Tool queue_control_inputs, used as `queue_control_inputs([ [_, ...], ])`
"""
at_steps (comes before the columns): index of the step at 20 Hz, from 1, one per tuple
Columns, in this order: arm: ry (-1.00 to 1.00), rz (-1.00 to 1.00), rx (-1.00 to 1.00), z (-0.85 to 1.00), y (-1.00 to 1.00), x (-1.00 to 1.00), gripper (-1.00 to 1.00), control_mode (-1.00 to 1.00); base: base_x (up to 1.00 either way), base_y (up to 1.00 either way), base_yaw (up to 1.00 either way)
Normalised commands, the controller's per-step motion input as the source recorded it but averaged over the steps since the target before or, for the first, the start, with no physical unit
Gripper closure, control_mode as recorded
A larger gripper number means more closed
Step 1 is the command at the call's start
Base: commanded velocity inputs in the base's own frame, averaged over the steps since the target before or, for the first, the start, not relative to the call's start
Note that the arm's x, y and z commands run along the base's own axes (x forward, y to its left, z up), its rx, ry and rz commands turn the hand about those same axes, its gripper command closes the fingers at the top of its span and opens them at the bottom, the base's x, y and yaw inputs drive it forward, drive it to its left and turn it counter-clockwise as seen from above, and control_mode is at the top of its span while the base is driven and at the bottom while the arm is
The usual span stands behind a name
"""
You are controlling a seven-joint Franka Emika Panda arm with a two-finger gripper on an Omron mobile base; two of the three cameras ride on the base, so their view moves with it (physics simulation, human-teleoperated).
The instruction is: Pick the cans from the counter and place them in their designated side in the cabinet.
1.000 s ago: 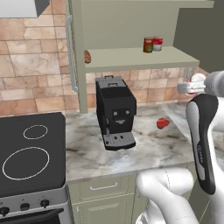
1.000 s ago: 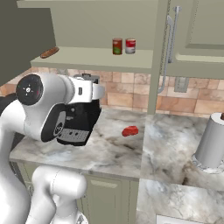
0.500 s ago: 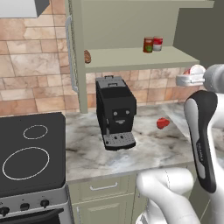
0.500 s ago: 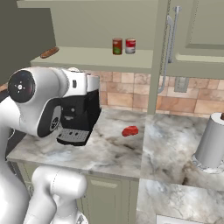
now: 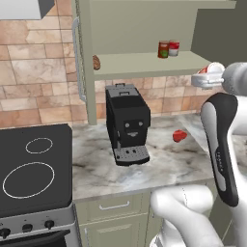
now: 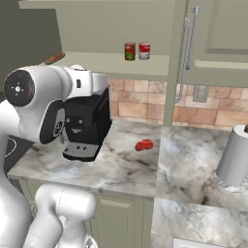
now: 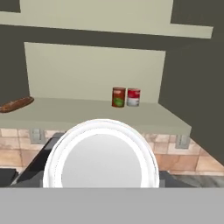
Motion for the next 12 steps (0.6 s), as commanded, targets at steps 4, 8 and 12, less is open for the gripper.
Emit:
queue_control_inputs([
  [4, 0.0, 0.01, 0.0, 0.09, 0.11, 0.2, 1.0, -1.0, 0.0, 0.0, 0.0],
  [8, 0.0, 0.01, 0.0, 0.05, 0.07, 0.2, 1.0, -1.0, 0.0, 0.0, 0.0],
  [12, 0.0, 0.01, 0.0, 0.0, 0.07, 0.21, 1.0, -1.0, 0.0, 0.0, 0.0],
])
